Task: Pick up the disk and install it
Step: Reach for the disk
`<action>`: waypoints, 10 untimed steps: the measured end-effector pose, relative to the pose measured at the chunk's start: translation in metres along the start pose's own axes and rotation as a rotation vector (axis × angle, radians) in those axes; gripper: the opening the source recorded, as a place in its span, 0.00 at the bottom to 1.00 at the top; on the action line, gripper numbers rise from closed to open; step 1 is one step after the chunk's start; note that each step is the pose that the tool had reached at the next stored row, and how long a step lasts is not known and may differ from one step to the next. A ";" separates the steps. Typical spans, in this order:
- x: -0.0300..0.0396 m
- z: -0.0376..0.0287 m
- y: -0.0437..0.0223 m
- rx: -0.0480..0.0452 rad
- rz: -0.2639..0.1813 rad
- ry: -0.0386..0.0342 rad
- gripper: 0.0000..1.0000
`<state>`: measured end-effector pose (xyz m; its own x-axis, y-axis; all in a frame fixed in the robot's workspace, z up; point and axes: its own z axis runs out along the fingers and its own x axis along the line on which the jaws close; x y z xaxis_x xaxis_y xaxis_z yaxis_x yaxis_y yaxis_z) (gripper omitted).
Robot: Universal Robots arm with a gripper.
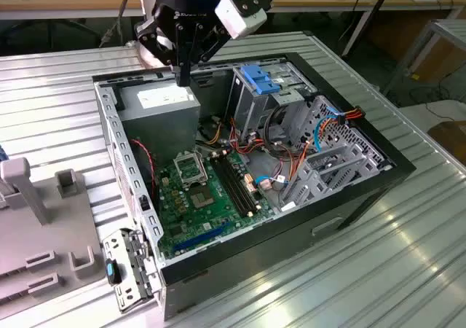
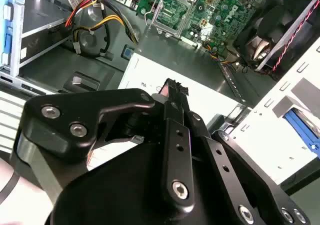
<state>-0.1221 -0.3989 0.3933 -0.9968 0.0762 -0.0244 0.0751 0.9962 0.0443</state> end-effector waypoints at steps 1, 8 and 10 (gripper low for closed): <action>0.0045 -0.0001 -0.0004 0.0000 0.000 0.0000 0.11; 0.0169 -0.0004 -0.0013 -0.0001 0.000 -0.0001 0.11; 0.0194 -0.0005 -0.0015 0.0000 0.000 0.0000 0.11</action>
<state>-0.1415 -0.3989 0.3933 -0.9968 0.0762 -0.0245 0.0751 0.9962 0.0443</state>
